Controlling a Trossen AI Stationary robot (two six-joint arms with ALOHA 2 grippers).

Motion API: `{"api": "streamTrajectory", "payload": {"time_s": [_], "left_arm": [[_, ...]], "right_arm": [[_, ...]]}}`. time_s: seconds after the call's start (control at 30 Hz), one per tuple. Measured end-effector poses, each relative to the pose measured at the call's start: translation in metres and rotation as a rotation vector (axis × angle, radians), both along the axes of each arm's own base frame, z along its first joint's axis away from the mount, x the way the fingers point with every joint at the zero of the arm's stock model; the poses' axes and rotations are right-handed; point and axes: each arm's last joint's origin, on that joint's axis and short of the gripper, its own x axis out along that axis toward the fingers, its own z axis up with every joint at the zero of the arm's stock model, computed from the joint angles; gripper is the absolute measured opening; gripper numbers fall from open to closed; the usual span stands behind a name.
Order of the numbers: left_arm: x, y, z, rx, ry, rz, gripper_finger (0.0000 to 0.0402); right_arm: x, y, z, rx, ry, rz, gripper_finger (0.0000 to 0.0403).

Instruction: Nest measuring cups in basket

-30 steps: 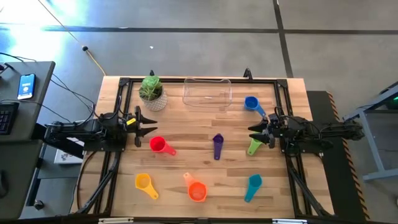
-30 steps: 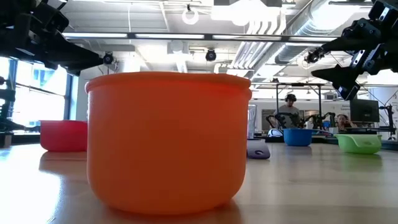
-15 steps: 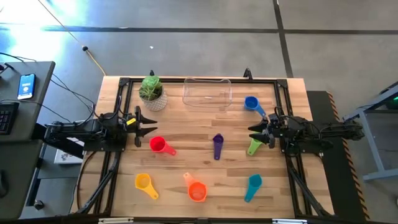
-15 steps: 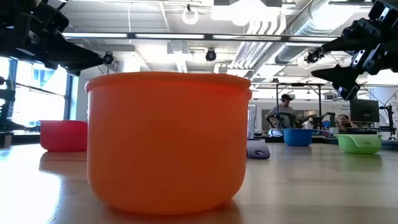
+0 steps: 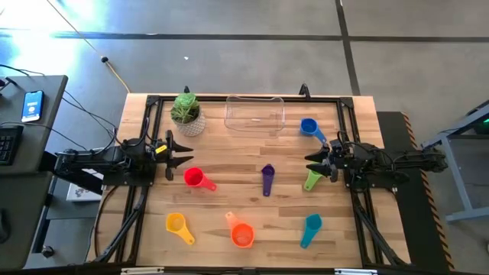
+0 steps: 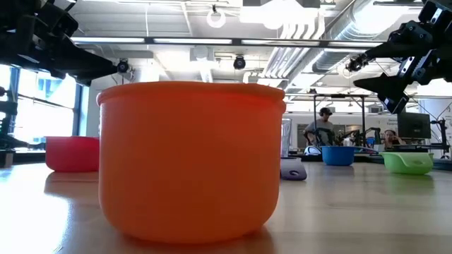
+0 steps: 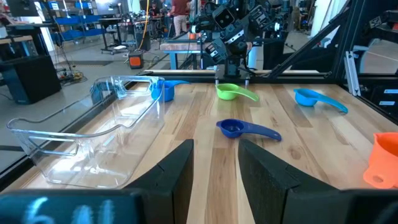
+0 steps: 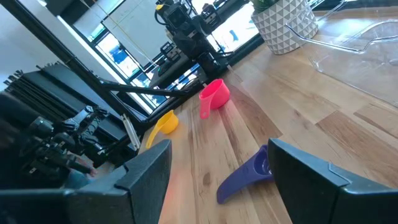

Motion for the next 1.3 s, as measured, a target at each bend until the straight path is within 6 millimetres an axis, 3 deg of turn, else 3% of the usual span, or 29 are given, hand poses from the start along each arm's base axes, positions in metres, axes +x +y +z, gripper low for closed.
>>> {"api": "streamTrajectory", "payload": {"time_s": [1.1,1.3], "left_arm": [[0.0,0.0,-0.0001,0.0,0.0,0.0,0.0117],[0.0,0.0,0.0001,-0.044,-0.007,0.002,0.0117]], "right_arm": [[0.0,-0.0002,0.0003,0.002,-0.003,-0.006,0.0257],[0.0003,-0.0009,0.0027,0.165,-0.033,-0.043,0.0257]]}}
